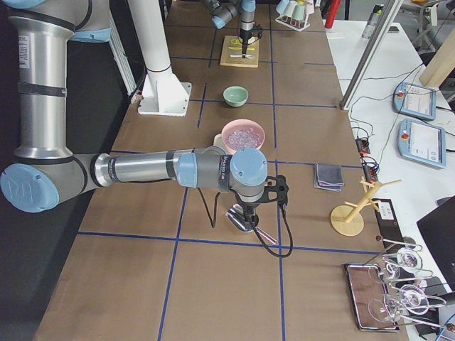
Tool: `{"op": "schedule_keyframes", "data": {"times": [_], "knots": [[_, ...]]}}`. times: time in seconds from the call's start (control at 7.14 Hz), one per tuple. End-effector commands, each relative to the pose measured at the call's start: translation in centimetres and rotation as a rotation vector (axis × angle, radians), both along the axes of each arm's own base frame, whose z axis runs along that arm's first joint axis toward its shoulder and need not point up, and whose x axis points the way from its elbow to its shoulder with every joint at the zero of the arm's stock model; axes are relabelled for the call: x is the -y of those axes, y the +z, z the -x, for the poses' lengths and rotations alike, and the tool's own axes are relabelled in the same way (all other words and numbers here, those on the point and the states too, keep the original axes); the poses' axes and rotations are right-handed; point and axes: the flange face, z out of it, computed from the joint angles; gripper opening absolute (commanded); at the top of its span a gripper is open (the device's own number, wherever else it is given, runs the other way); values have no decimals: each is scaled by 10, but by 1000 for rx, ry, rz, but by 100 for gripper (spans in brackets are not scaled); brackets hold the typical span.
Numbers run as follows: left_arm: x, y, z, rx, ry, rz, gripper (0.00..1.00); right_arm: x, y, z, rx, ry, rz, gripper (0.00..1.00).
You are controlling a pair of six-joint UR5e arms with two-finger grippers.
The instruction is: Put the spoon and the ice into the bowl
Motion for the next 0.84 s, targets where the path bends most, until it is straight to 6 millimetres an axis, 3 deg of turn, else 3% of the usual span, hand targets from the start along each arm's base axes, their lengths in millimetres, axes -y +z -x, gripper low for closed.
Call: {"op": "schedule_keyframes", "data": {"times": [0.0,0.7], "knots": [[-1,0,-1,0,3,-1,66,-1,1,0,-1,0,2,100],[-4,-1,3,1,0,0,8,0,1,0,1,1,5,100]]}}
